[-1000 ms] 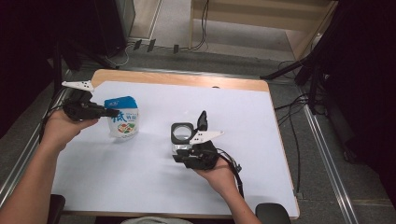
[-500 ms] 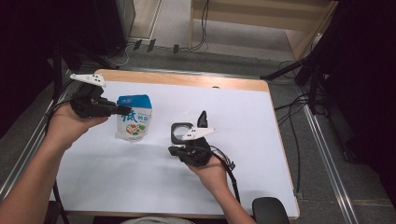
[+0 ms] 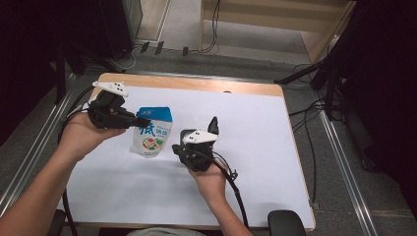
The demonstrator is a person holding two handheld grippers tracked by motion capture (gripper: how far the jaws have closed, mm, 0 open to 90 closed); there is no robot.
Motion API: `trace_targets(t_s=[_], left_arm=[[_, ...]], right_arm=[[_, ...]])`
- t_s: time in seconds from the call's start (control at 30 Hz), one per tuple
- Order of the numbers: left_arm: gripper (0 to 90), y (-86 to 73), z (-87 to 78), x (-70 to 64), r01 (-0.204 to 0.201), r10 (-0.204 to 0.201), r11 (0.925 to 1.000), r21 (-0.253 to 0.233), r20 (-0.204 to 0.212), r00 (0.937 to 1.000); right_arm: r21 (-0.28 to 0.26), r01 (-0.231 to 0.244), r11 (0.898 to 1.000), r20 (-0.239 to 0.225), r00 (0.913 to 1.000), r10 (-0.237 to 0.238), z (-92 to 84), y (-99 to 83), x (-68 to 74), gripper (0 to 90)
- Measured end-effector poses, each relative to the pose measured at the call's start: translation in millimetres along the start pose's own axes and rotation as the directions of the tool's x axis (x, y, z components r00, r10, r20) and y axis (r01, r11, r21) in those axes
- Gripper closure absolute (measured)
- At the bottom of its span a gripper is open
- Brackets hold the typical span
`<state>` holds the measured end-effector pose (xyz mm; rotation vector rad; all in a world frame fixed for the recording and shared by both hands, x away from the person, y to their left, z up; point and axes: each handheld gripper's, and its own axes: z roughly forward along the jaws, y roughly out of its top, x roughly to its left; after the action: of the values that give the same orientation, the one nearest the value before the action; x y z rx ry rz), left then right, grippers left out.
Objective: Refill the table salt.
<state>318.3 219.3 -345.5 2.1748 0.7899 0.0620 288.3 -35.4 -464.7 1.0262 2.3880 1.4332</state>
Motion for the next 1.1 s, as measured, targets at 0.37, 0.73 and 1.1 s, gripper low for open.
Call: trace_targets(t_s=[0.37, 0.73, 1.1], left_arm=[[90.0, 2.5, 3.2, -9.7, -0.029, 0.028, 0.9996, 0.007, 0.075, 0.9968], [90.0, 8.2, 2.6, -13.8, -0.027, 0.026, 0.9995, 0.015, 0.079, 0.9965], [90.0, 8.9, 8.1, -8.1, 0.02, -0.022, 0.9996, 0.019, 0.072, 0.9972]], right_arm=[[-0.042, -0.017, 0.999, 0.055, 0.9983, 0.02, 20.0, 1.9, 6.8, 90.0], [-0.064, -0.027, 0.998, 0.044, 0.9986, 0.03, 32.4, -3.3, 11.9, 90.0], [-0.082, -0.024, 0.996, 0.052, 0.9982, 0.028, 32.8, -3.0, 10.8, 90.0]])
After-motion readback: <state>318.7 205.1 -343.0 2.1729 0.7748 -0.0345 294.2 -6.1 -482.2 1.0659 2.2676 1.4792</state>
